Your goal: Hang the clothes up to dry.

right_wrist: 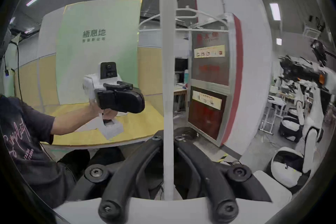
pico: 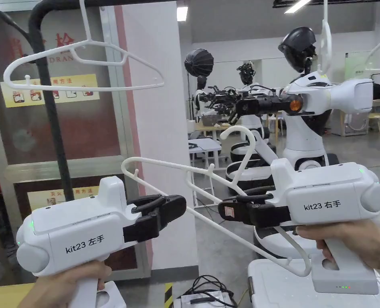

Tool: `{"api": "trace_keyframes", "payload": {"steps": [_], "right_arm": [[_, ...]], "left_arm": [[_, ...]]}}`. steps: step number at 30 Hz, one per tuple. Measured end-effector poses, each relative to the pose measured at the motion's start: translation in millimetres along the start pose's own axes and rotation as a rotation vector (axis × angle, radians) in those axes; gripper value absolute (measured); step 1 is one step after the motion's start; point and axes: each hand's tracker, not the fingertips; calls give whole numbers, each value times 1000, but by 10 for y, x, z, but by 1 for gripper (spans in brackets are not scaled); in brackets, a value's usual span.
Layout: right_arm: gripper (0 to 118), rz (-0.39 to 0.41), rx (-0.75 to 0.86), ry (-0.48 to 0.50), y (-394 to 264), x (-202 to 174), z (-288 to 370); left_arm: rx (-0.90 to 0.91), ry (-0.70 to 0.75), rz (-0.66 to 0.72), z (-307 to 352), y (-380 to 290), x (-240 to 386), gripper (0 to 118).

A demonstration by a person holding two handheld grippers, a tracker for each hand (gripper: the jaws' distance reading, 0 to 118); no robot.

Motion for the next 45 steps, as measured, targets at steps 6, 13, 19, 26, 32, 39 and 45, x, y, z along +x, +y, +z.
{"api": "trace_keyframes", "payload": {"steps": [6,13,19,26,32,39,45], "right_arm": [[5,95,28,246,361,-414,-1234],[5,197,76,592,750,-1212,-2833],[5,263,75,888,920,-2252,-3844],[5,327,45,1207,859,-3459,-4627],[5,448,-8,1420,755,-4387,-4793],[5,467,-33,1525,671,-4969,-4708],[5,452,-67,1534,556,-5099,-5001]], "left_arm": [[-2,286,-30,1206,-52,45,0],[-45,745,-35,2809,-103,574,0],[-30,1082,3,3742,-218,1486,0],[-100,1415,40,4154,-436,2602,0],[-97,1600,96,4230,-646,3181,0],[-38,1699,115,4385,-759,3386,0],[-74,1697,97,4428,-677,3294,0]]}}
